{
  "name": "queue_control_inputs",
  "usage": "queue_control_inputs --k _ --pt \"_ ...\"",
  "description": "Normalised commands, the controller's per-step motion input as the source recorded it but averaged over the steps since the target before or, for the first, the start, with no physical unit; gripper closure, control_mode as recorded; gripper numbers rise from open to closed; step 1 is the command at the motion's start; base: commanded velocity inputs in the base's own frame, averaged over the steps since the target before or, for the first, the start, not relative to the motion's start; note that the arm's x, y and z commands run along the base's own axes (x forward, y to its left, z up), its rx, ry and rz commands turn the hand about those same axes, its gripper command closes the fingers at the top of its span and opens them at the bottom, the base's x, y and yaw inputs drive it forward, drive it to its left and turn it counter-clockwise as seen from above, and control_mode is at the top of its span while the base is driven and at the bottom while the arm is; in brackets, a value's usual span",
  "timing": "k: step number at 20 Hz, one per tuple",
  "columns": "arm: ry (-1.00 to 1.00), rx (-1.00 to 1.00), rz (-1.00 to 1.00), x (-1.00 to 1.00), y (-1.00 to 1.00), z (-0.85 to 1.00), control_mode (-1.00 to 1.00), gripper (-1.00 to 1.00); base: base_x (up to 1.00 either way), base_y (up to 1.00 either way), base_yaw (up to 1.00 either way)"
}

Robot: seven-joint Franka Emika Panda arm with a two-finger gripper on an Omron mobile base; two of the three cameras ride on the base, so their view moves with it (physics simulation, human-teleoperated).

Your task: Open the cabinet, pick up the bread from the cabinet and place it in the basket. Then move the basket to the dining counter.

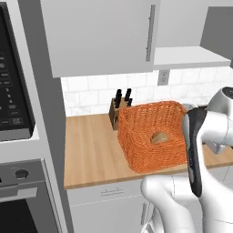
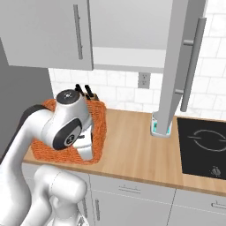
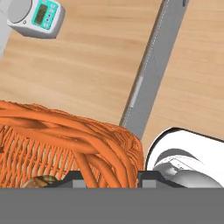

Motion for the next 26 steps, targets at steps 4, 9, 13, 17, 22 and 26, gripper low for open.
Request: queue_control_inputs --k 4,9,13,17,22,26 --pt "-0.19 0.00 0.00 -0.59 0.00 0.45 -1.00 1.00 0.00 0.00 0.00" --pt "-0.17 0.00 0.00 -0.42 0.00 0.69 -1.00 1.00 0.00 0.00 0.00" --pt "-0.13 0.00 0.00 -0.32 0.00 0.72 -1.00 1.00 0.00 0.00 0.00" --pt "-0.06 0.01 0.00 -0.33 -0.11 0.51 -1.00 1.00 0.00 0.00 0.00" --pt "-0.02 0.00 -0.02 -0.29 -0.10 0.18 1.00 1.00 -0.06 0.00 -0.01" --pt "0.00 0.00 0.00 0.00 0.00 0.00 1.00 1.00 -0.47 0.06 -0.05"
